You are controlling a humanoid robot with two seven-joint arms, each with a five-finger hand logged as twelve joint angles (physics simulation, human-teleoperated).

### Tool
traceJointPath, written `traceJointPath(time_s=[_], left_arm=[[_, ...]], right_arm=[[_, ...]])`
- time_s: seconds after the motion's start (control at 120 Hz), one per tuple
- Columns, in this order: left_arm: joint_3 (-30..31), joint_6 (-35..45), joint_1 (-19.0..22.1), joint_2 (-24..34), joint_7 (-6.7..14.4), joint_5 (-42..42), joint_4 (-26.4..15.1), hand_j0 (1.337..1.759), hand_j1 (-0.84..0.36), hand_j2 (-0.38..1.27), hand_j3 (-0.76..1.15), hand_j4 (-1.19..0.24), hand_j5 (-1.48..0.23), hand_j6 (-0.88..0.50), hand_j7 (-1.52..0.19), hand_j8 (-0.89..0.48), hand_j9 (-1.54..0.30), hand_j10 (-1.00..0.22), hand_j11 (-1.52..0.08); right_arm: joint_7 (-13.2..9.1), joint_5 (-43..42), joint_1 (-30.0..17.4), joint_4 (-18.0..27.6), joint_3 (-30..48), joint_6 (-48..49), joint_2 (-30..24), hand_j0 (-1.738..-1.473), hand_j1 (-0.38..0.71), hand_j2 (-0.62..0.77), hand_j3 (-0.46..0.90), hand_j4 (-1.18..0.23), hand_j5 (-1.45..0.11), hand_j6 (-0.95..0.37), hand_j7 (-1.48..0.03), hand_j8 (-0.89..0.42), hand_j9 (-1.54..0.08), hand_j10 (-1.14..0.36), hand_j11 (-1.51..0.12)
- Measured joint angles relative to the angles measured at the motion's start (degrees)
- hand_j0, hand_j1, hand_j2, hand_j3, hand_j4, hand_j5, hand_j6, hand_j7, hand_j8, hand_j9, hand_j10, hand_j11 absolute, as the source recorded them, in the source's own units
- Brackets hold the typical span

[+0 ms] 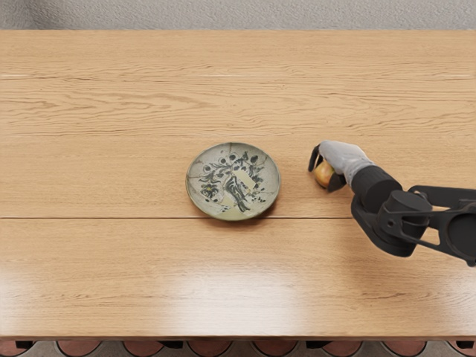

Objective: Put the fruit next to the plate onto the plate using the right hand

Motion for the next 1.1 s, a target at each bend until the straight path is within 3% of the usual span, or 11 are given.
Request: traceJointPath(time_s=[0.283, 0.533, 0.583, 0.717, 0.867, 1.1], left_arm=[[0.0, 0.0, 0.0, 0.0, 0.0, 0.0, 0.0, 1.658, 0.35, 0.0, 0.0, 0.0, 0.0, 0.0, 0.0, 0.0, 0.0, 0.0, 0.0], [0.01, 0.0, 0.0, 0.0, 0.0, 0.0, 0.0, 1.658, 0.35, 0.0, 0.0, 0.0, 0.0, 0.0, 0.0, 0.0, 0.0, 0.0, 0.0], [0.02, 0.0, 0.0, 0.0, 0.0, 0.0, 0.01, 1.658, 0.35, 0.0, 0.0, 0.0, 0.0, 0.0, 0.0, 0.0, 0.0, 0.0, 0.0], [0.01, 0.0, 0.0, 0.0, 0.0, -0.01, 0.0, 1.658, 0.35, 0.0, 0.0, 0.0, 0.0, 0.0, 0.0, 0.0, 0.0, 0.0, 0.0], [0.01, 0.0, 0.0, 0.0, 0.0, -0.01, 0.0, 1.658, 0.35, 0.0, 0.0, 0.0, 0.0, 0.0, 0.0, 0.0, 0.0, 0.0, 0.0], [0.01, 0.0, 0.0, 0.0, 0.0, -0.01, 0.0, 1.658, 0.35, 0.0, 0.0, 0.0, 0.0, 0.0, 0.0, 0.0, 0.0, 0.0, 0.0]], right_arm=[[0.01, 0.42, 0.85, -2.52, 1.2, 0.41, 0.71, -1.652, 0.3, 0.22, 0.0, -0.68, -0.96, -0.41, -0.92, -0.34, -0.94, -0.48, -0.94], [0.04, 0.34, 2.81, 1.35, 5.87, 4.07, 0.17, -1.653, 0.28, 0.21, 0.0, -0.68, -0.97, -0.42, -0.92, -0.33, -0.96, -0.48, -0.96], [0.03, 0.29, 3.57, 1.66, 6.23, 4.75, 0.15, -1.653, 0.26, 0.14, 0.0, -0.68, -0.97, -0.42, -0.92, -0.33, -0.96, -0.47, -0.96], [0.0, 0.22, 6.02, 1.98, 6.24, 6.24, 0.6, -1.653, 0.25, 0.23, 0.0, -0.68, -0.97, -0.46, -0.92, -0.34, -0.96, -0.49, -0.95], [0.0, 0.1, 7.92, 2.14, 5.75, 8.14, 1.12, -1.653, 0.22, 0.17, 0.0, -0.68, -0.97, -0.47, -0.92, -0.37, -0.95, -0.51, -0.95], [2.61, 0.21, 8.6, 3.38, 5.99, 9.24, 4.06, -1.654, 0.24, 0.21, 0.0, -0.67, -0.99, -0.46, -0.92, -0.35, -0.98, -0.5, -0.97]])
